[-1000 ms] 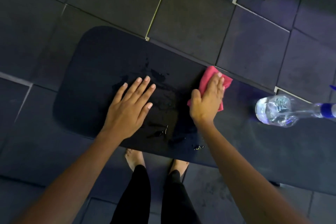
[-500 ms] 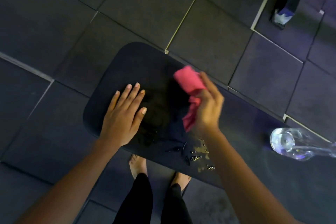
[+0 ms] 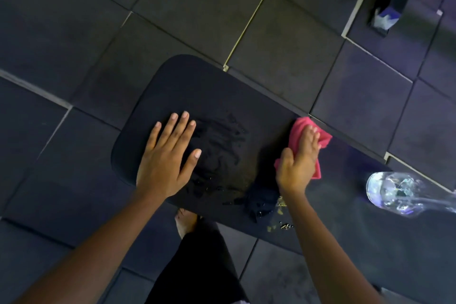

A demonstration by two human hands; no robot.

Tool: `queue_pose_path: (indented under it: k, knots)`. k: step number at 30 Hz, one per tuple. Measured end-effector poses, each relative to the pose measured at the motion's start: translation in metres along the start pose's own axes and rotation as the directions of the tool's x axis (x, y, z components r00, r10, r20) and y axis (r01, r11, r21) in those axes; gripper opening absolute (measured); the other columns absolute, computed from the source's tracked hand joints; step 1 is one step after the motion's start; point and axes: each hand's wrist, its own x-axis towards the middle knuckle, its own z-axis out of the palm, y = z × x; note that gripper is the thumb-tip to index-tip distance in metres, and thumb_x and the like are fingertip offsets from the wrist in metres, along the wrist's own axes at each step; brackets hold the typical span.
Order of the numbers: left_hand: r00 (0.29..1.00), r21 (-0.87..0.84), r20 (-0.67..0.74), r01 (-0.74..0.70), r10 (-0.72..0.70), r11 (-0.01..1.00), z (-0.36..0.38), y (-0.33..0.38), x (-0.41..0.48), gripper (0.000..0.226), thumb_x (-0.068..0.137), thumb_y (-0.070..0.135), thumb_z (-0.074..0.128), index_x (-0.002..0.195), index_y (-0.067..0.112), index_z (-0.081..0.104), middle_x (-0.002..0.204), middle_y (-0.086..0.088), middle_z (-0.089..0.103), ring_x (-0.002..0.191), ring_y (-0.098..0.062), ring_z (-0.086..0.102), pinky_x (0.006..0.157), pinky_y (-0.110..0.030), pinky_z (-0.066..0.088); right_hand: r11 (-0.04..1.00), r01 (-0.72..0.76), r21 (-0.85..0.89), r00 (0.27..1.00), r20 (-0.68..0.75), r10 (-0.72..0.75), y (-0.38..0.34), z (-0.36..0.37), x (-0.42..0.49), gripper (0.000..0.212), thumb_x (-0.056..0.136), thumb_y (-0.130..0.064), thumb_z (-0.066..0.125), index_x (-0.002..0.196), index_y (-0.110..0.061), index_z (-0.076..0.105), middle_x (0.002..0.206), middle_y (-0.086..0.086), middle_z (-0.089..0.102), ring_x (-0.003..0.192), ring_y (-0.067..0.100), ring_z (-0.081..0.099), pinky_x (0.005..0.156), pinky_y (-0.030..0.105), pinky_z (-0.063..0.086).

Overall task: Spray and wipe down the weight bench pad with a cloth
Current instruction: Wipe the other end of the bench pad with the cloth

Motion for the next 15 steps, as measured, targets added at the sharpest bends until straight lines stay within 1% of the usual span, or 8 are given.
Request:
queue_pose_path:
  k: [7, 9, 10, 11, 12, 13, 14, 15]
  knots:
    - [1.0, -0.016, -0.002, -0.003, 0.003, 1.0, -0.001, 0.001, 0.001, 0.06, 0.099, 0.045, 0.025, 0.15, 0.013, 0.028, 0.16, -0.004, 0.02, 0.149, -0.02, 0.012, 0.12, -0.047, 0.012, 0.97, 0.241, 0.037, 0.936, 0.254, -0.242, -0.054, 0.042, -0.013, 0.084, 0.069, -0.01, 0.046, 0.149, 0.001, 0.025, 0.158, 0.018, 0.02, 0.149, 0.029, 0.009, 0.122, 0.035, -0.001]
    - [1.0, -0.017, -0.007, -0.002, 0.002, 1.0, -0.003, 0.001, 0.0, 0.059, 0.099, 0.044, 0.026, 0.15, 0.014, 0.028, 0.159, -0.004, 0.021, 0.149, -0.02, 0.013, 0.12, -0.047, 0.013, 0.954, 0.28, 0.107, 0.892, 0.339, -0.3, -0.057, 0.045, -0.014, 0.08, 0.071, -0.007, 0.045, 0.149, 0.0, 0.028, 0.158, 0.017, 0.022, 0.149, 0.024, 0.011, 0.123, 0.04, 0.003]
    - [1.0, -0.02, -0.007, 0.002, -0.002, 1.0, -0.003, 0.001, 0.0, 0.059, 0.099, 0.043, 0.026, 0.15, 0.014, 0.028, 0.159, -0.004, 0.022, 0.149, -0.02, 0.014, 0.12, -0.047, 0.013, 0.95, 0.258, 0.176, 0.878, 0.369, -0.307, -0.058, 0.042, -0.013, 0.076, 0.073, -0.004, 0.043, 0.148, -0.002, 0.031, 0.156, 0.015, 0.028, 0.147, 0.019, 0.017, 0.123, 0.044, 0.012]
    - [1.0, -0.021, -0.002, 0.009, -0.009, 1.0, -0.005, 0.001, 0.0, 0.059, 0.099, 0.043, 0.026, 0.15, 0.014, 0.028, 0.159, -0.004, 0.021, 0.149, -0.02, 0.014, 0.12, -0.047, 0.013, 0.945, 0.187, 0.268, 0.881, 0.38, -0.282, -0.06, 0.036, -0.01, 0.071, 0.076, -0.002, 0.04, 0.147, -0.005, 0.036, 0.149, 0.014, 0.039, 0.14, 0.013, 0.034, 0.117, 0.045, 0.031]
    - [1.0, -0.019, 0.006, 0.016, -0.016, 1.0, -0.006, 0.001, 0.0, 0.059, 0.099, 0.044, 0.026, 0.15, 0.014, 0.028, 0.159, -0.004, 0.021, 0.149, -0.02, 0.013, 0.12, -0.047, 0.014, 0.932, 0.078, 0.353, 0.899, 0.379, -0.218, -0.063, 0.029, -0.008, 0.066, 0.08, -0.001, 0.037, 0.145, -0.011, 0.041, 0.133, 0.015, 0.053, 0.116, 0.007, 0.057, 0.096, 0.04, 0.052]
    - [1.0, -0.016, 0.015, 0.019, -0.019, 1.0, -0.007, 0.001, 0.001, 0.059, 0.099, 0.044, 0.026, 0.15, 0.014, 0.028, 0.159, -0.003, 0.021, 0.149, -0.019, 0.013, 0.12, -0.047, 0.014, 0.905, -0.032, 0.423, 0.924, 0.359, -0.135, -0.065, 0.023, -0.005, 0.064, 0.083, 0.001, 0.034, 0.142, -0.022, 0.045, 0.109, 0.018, 0.06, 0.077, 0.008, 0.067, 0.064, 0.031, 0.058]
    - [1.0, -0.018, 0.024, 0.018, -0.017, 1.0, -0.007, 0.001, 0.001, 0.059, 0.099, 0.044, 0.026, 0.15, 0.015, 0.028, 0.16, -0.003, 0.021, 0.149, -0.019, 0.013, 0.119, -0.047, 0.015, 0.88, -0.103, 0.464, 0.95, 0.307, -0.051, -0.065, 0.019, -0.001, 0.064, 0.086, 0.002, 0.032, 0.138, -0.032, 0.046, 0.089, 0.019, 0.059, 0.05, 0.011, 0.057, 0.043, 0.025, 0.049]
    - [0.999, -0.028, 0.032, 0.017, -0.016, 0.999, -0.007, 0.0, 0.002, 0.059, 0.099, 0.045, 0.026, 0.15, 0.015, 0.028, 0.159, -0.002, 0.021, 0.149, -0.019, 0.013, 0.119, -0.047, 0.015, 0.854, -0.164, 0.494, 0.969, 0.244, 0.046, -0.062, 0.017, 0.004, 0.065, 0.087, 0.002, 0.031, 0.135, -0.04, 0.046, 0.081, 0.019, 0.056, 0.04, 0.013, 0.048, 0.036, 0.022, 0.041]
